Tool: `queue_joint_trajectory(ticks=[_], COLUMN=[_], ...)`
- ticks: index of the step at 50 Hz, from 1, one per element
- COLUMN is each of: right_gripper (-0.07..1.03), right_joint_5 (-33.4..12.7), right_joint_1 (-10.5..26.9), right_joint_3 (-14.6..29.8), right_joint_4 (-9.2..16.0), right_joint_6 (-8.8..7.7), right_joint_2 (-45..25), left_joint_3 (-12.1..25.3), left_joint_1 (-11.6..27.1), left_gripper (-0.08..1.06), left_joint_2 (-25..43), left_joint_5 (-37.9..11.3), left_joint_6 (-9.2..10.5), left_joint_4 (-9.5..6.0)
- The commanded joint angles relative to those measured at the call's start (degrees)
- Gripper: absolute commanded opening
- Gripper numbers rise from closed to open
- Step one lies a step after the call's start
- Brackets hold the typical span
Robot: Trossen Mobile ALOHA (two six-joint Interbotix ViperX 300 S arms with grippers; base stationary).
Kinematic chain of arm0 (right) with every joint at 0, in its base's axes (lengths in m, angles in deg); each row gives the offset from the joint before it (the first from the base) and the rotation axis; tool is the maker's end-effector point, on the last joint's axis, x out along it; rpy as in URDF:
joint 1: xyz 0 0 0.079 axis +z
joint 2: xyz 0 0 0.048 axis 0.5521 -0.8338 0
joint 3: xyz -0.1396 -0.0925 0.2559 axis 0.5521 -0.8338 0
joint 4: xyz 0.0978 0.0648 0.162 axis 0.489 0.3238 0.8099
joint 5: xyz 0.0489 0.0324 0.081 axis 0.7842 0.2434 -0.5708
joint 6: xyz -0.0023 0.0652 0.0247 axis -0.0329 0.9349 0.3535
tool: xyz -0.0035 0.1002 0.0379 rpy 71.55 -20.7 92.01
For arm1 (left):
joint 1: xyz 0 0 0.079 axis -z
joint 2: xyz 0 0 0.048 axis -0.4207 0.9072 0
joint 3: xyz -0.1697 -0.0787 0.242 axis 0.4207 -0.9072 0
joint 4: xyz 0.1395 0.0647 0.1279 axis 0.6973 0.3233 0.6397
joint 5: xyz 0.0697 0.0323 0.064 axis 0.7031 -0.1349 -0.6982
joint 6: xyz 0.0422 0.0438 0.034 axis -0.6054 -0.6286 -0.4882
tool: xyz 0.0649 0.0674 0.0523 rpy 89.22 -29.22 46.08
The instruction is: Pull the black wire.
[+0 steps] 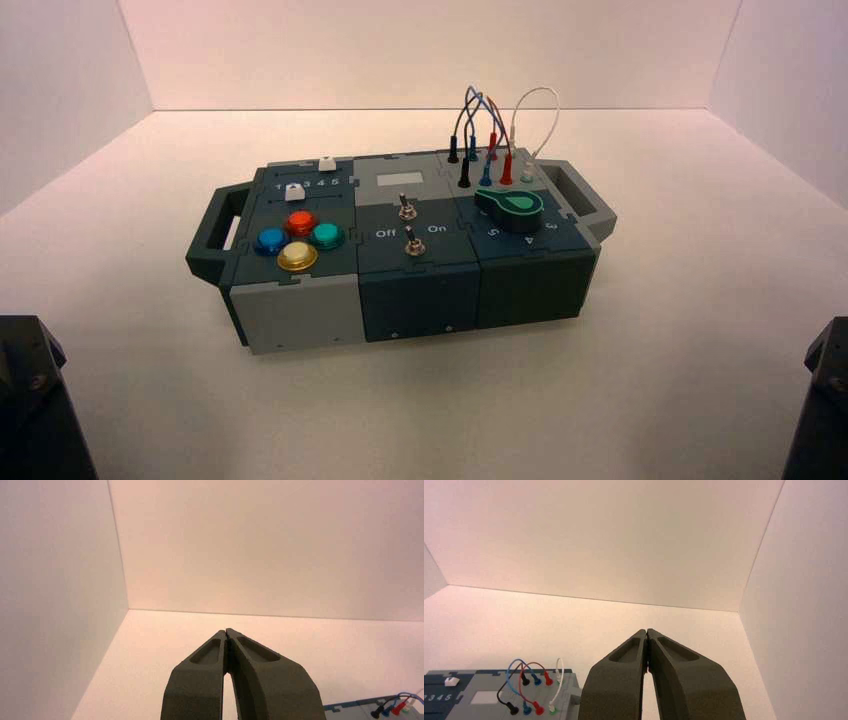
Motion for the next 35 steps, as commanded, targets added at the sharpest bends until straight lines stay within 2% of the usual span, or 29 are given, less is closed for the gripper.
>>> queue_joint_trajectory(ticks=[1, 23, 35], right_gripper=[-0.02, -0.02, -0.02], right_joint_5=[0.3, 0.4, 0.3], right_joint_1=[-0.1, 0.0, 0.6], right_joint_3=[1.1, 1.1, 1.3], right_joint_4=[0.2, 0.3, 1.3], right_joint_6=[0.18, 0.18, 0.09], right_joint_2=[-1.1, -1.1, -3.3], left_joint_3=[1.1, 1.2, 1.3], left_joint_1=[-0.2, -0.2, -0.1], left_gripper=[-0.03, -0.03, -0.03], left_joint_2=[1.7, 2.2, 4.0], left_joint_5=[0.3, 0.2, 0.2], left_joint_6=[-0.09, 0.00, 0.00], left_joint_4=[-0.09, -0.09, -0.35])
